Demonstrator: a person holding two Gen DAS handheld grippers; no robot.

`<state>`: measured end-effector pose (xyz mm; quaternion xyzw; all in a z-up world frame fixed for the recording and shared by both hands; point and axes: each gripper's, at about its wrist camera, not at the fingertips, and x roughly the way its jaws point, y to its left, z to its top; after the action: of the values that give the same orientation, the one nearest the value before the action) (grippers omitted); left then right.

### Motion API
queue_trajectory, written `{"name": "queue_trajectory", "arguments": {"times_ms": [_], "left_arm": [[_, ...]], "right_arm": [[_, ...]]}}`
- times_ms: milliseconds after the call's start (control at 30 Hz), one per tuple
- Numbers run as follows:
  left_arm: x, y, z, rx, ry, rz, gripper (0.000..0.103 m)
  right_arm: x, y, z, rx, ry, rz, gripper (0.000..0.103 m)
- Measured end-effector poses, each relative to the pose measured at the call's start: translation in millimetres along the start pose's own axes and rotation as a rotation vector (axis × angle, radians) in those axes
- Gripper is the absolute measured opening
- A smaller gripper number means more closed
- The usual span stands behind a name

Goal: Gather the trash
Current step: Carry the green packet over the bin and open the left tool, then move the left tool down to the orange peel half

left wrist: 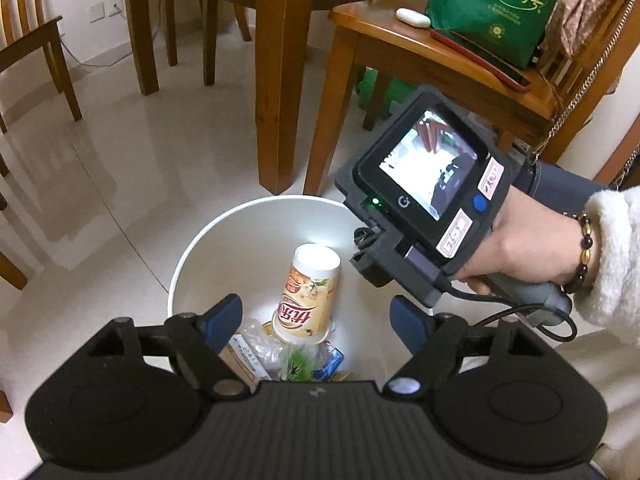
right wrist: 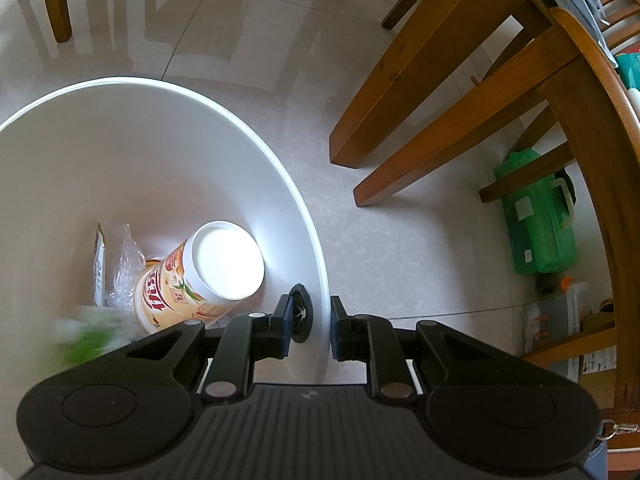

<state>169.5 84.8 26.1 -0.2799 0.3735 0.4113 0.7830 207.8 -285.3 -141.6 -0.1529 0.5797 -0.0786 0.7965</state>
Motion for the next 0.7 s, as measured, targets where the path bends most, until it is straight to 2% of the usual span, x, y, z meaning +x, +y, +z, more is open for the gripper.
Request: {"name": "queue_trajectory", "arguments": {"times_ms": [700], "left_arm": [[-4.4, 3.6, -5.8, -0.005, -0.005, 0.049, 0.086]], "right_arm": [[-0.4, 1.6, 2.1, 0.004, -0.002, 0.002, 0.022]]}}
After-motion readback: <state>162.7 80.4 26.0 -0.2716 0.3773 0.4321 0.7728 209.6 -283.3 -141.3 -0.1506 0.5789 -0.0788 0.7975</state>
